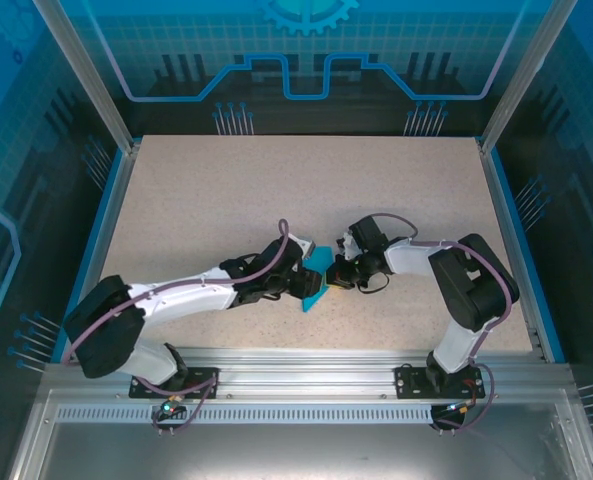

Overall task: Fold a paper plane with a square sheet of paper (pick it up from the middle)
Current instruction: Third fold the triangle at the center of the table.

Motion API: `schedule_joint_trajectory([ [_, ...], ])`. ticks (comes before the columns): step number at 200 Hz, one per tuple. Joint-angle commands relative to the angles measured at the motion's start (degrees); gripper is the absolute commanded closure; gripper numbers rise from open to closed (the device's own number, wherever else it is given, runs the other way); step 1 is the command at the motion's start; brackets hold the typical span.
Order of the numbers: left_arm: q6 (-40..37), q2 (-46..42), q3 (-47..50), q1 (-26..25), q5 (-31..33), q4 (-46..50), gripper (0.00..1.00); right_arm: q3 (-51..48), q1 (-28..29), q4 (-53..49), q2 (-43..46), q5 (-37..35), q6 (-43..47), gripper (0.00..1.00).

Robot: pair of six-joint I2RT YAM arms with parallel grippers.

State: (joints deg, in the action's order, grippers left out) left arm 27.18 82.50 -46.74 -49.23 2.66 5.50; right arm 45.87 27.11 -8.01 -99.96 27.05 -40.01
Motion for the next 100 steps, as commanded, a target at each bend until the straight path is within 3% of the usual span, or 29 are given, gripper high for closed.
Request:
schedule_joint_trajectory([
  [1, 2.93, -0.60, -0.47, 0.45, -3.42, 1.79, 0.63, -0.23, 1.00, -4.19, -2.80, -5.10, 1.07, 0.96],
  [15, 4.28, 0.45, -0.37, 0.45, -5.89, 0.38, 0.72, -0.35, 1.01, -4.16, -2.68, -5.16, 0.99, 0.96],
  [46, 7.04, 6.49, -1.73, 0.45, -12.52, -1.51, 0.79, -0.11, 1.00, -4.47, -2.66, -5.27, 1.16, 0.95],
  [100, 10.69, 14.07, -1.38, 0.45, -13.88, -7.51, 0.81, -0.48, 0.96, -4.31, -2.85, -5.25, 1.25, 0.95],
])
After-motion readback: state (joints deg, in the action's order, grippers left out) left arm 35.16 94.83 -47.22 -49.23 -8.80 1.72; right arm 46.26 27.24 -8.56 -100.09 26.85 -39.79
